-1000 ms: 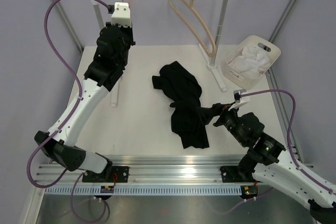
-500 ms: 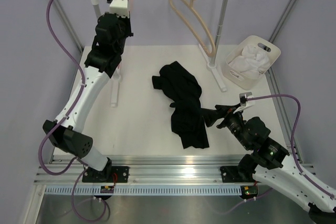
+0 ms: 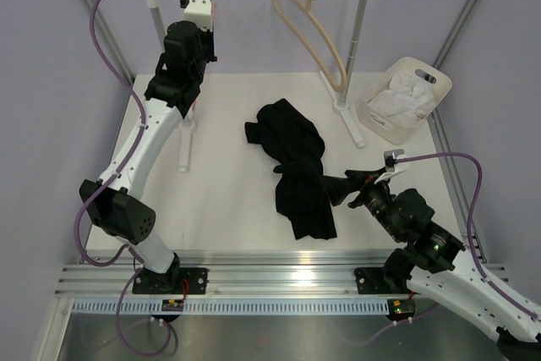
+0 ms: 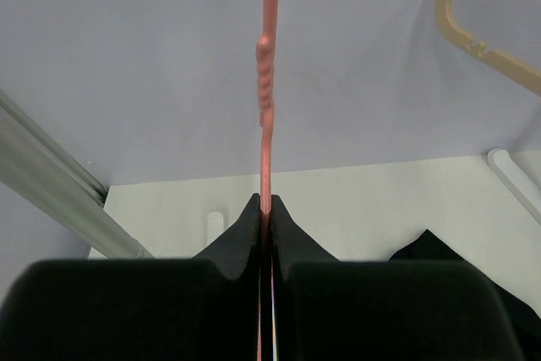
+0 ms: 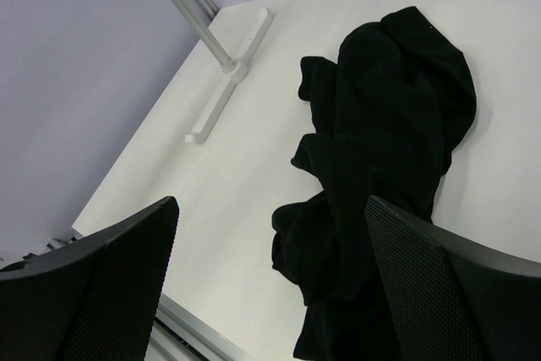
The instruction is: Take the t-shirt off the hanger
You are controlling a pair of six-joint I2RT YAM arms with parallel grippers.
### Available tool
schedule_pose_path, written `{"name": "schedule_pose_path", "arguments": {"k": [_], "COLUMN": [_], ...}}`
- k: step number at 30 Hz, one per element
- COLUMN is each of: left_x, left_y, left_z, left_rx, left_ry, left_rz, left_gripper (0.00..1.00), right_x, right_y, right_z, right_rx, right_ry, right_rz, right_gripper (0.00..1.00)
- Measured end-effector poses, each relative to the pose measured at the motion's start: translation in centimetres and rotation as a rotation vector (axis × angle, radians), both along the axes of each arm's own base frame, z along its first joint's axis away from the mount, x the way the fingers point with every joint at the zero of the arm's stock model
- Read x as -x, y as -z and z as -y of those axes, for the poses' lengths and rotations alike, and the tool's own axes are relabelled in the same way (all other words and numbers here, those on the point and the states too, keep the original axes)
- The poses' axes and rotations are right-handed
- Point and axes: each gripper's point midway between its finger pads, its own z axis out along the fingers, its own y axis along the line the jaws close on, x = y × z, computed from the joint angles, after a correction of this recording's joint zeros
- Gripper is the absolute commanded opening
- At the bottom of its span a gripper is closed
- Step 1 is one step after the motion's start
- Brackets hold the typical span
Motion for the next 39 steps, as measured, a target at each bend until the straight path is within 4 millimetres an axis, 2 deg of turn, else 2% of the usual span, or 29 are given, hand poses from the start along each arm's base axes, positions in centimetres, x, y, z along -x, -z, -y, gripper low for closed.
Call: {"name": "schedule_pose_path", "arguments": {"k": [2, 3, 6, 7, 9, 10, 11, 14, 16, 19, 22, 27, 30, 32, 34, 36, 39], "left_x": [-0.2, -0.3, -0.5, -0.5, -0.4, -0.4, -0.4, 0.2, 1.3, 4.4, 9.4, 18.8, 23.4, 25.4, 25.9, 25.4, 25.1], "left_y": [0.6, 0.9, 1.4, 1.4, 1.4, 1.4, 1.5, 1.4, 1.0, -0.7, -2.7, -5.4, -7.0, -6.9, -4.9, -0.4, 8.9], "left_z": [0.0, -0.1, 0.1, 0.2, 0.4, 0.5, 0.6, 0.6, 0.3, -0.3, -1.3, -3.1, -2.7, -1.6, 0.1, 2.1, 5.5], "left_rx": [-0.005, -0.005, -0.003, -0.001, 0.001, 0.004, 0.006, 0.019, 0.031, 0.084, 0.153, 0.250, 0.307, 0.343, 0.371, 0.398, 0.384], "left_ry": [0.000, 0.004, 0.016, 0.023, 0.034, 0.038, 0.041, 0.050, 0.052, 0.063, 0.094, 0.169, 0.277, 0.363, 0.438, 0.485, 0.525], "left_rz": [-0.017, -0.025, -0.038, -0.039, -0.041, -0.041, -0.044, -0.051, -0.058, -0.044, 0.000, 0.087, 0.126, 0.121, 0.077, -0.035, -0.267], "left_gripper": [0.14, 0.26, 0.50, 0.68, 0.82, 0.95, 0.99, 0.99, 0.99, 0.99, 0.99, 0.99, 0.99, 0.99, 0.99, 0.99, 0.99], "right_x": [0.0, 0.1, 0.1, 0.1, 0.1, 0.1, 0.0, -0.1, -0.3, -0.8, -1.4, -2.7, -3.5, -3.8, -4.1, -4.7, -6.0], "right_y": [-0.1, -0.1, -0.1, -0.1, -0.1, 0.0, 0.1, 0.6, 1.0, 2.1, 3.0, 6.5, 8.8, 10.1, 10.8, 10.8, 10.3], "right_z": [0.0, 0.0, 0.0, 0.0, 0.0, -0.1, -0.1, -0.3, -0.5, -0.8, -1.5, -2.9, -3.9, -4.2, -4.5, -4.7, -4.7], "right_rx": [-0.003, -0.004, -0.005, -0.004, -0.003, -0.001, 0.003, 0.021, 0.038, 0.084, 0.129, 0.237, 0.297, 0.330, 0.354, 0.366, 0.390], "right_ry": [0.000, 0.000, -0.002, -0.004, -0.006, -0.006, -0.006, -0.007, -0.006, -0.002, -0.002, -0.001, -0.005, -0.005, -0.001, 0.014, 0.064], "right_rz": [0.002, 0.003, 0.004, 0.003, 0.002, 0.000, -0.003, -0.014, -0.023, -0.057, -0.091, -0.185, -0.239, -0.268, -0.287, -0.290, -0.278], "right_gripper": [1.00, 0.99, 1.00, 0.99, 1.00, 0.99, 0.99, 0.99, 0.99, 0.99, 0.99, 1.00, 1.00, 1.00, 0.99, 0.99, 1.00]}}
